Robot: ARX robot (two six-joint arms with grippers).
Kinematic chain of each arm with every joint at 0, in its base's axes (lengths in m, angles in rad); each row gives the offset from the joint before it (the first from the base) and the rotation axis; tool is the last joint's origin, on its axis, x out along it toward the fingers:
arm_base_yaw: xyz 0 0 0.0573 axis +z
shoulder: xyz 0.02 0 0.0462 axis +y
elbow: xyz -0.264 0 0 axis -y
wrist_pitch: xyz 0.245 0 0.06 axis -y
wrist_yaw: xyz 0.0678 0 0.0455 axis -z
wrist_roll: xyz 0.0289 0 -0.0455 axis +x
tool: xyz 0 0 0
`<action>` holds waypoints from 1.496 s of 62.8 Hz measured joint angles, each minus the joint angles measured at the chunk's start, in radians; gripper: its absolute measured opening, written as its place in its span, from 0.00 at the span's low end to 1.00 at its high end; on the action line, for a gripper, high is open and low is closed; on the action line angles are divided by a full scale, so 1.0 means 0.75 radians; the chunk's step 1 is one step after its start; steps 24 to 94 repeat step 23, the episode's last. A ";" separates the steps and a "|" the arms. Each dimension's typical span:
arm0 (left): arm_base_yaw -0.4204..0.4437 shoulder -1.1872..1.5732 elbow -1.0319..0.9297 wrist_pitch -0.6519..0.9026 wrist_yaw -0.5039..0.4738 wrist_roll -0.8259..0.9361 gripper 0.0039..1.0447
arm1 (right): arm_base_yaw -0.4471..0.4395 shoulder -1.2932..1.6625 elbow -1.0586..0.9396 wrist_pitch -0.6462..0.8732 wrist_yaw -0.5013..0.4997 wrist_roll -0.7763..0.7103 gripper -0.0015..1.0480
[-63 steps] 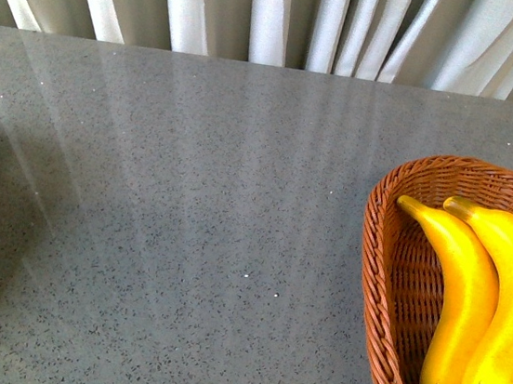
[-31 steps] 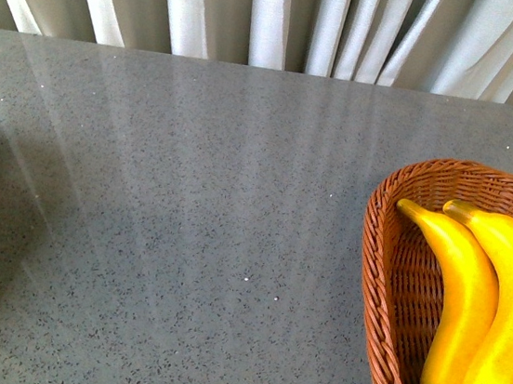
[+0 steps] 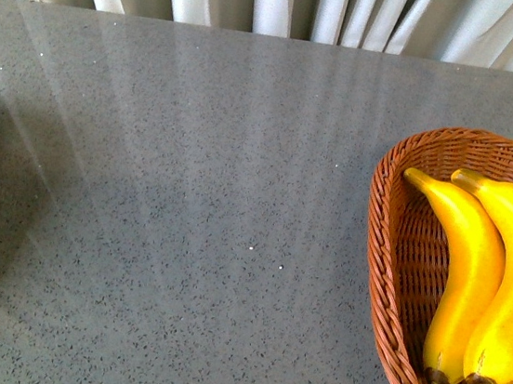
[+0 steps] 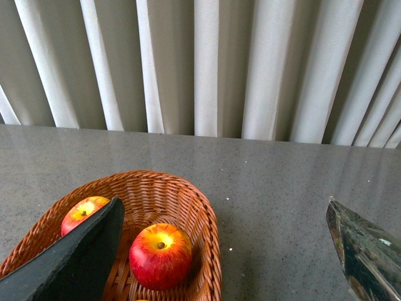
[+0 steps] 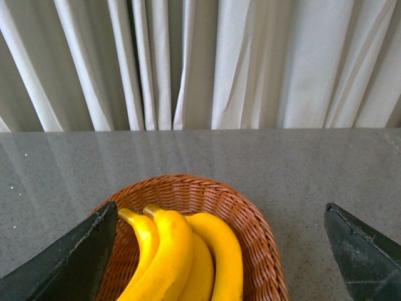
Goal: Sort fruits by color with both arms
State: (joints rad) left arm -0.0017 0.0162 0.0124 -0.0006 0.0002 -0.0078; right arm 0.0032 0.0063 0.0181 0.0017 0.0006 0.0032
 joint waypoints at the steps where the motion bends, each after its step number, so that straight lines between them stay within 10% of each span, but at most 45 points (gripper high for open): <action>1: 0.000 0.000 0.000 0.000 0.000 0.000 0.91 | 0.000 0.000 0.000 0.000 -0.001 0.000 0.91; 94: 0.000 0.000 0.000 0.000 0.000 0.000 0.91 | 0.000 0.000 0.000 0.000 -0.001 0.000 0.91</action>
